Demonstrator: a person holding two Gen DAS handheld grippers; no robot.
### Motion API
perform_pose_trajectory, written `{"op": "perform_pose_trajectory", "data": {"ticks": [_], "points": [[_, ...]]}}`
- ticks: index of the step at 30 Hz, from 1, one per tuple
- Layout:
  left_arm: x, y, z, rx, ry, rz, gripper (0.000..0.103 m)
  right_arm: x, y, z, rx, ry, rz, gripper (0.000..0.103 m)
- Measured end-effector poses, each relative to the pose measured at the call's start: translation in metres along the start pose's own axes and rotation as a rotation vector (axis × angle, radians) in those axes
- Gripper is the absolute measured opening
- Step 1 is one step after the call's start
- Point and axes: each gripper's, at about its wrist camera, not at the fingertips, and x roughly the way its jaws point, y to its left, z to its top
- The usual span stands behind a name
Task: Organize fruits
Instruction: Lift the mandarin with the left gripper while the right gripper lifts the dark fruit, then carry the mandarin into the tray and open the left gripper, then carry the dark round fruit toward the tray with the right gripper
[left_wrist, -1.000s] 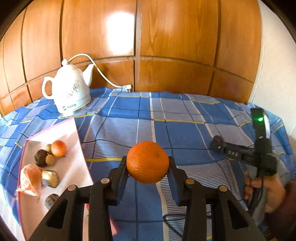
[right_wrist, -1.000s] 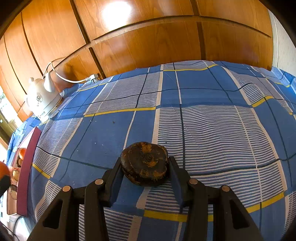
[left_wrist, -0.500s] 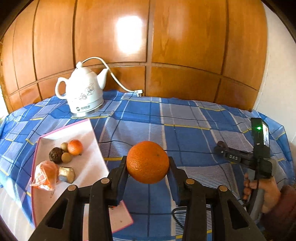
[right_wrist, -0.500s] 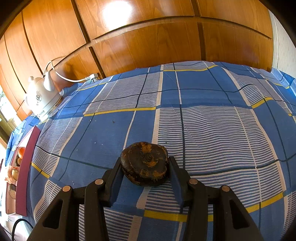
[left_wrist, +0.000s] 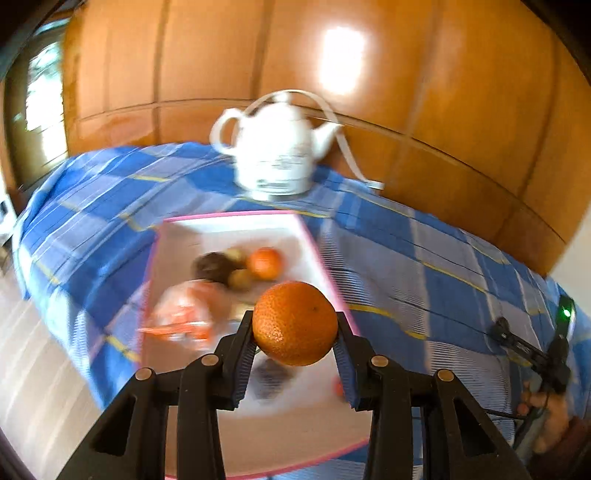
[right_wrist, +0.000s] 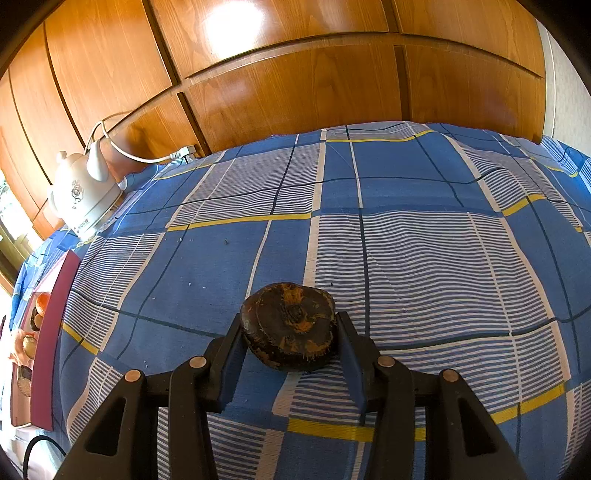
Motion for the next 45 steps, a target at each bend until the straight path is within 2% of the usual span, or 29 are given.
{"op": "perform_pose_trajectory", "data": {"ticks": [6, 10, 15, 22, 27, 38, 45], "points": [[0.003, 0.054, -0.009, -0.104, 0.044, 0.084, 0.040, 0.000, 0.000, 0.000, 0.003, -0.001, 0.003, 0.048], [0.015, 0.067, -0.013, -0.128, 0.072, 0.111, 0.040, 0.000, -0.001, 0.000, 0.006, -0.001, 0.006, 0.048], [0.031, 0.058, -0.018, -0.087, 0.106, 0.110, 0.040, 0.000, -0.001, 0.000, 0.005, -0.001, 0.005, 0.048], [0.043, 0.054, -0.024, -0.078, 0.135, 0.120, 0.044, 0.001, -0.001, 0.000, 0.006, -0.001, 0.005, 0.048], [0.035, 0.055, -0.025, -0.087, 0.111, 0.130, 0.049, 0.001, -0.001, 0.000, 0.006, -0.001, 0.005, 0.048], [0.022, 0.047, -0.030, -0.050, 0.070, 0.200, 0.049, 0.001, -0.001, 0.000, 0.004, -0.001, 0.003, 0.048], [0.015, 0.042, -0.029, -0.023, 0.045, 0.197, 0.049, 0.001, 0.000, 0.000, -0.001, 0.000, -0.004, 0.048]]}}
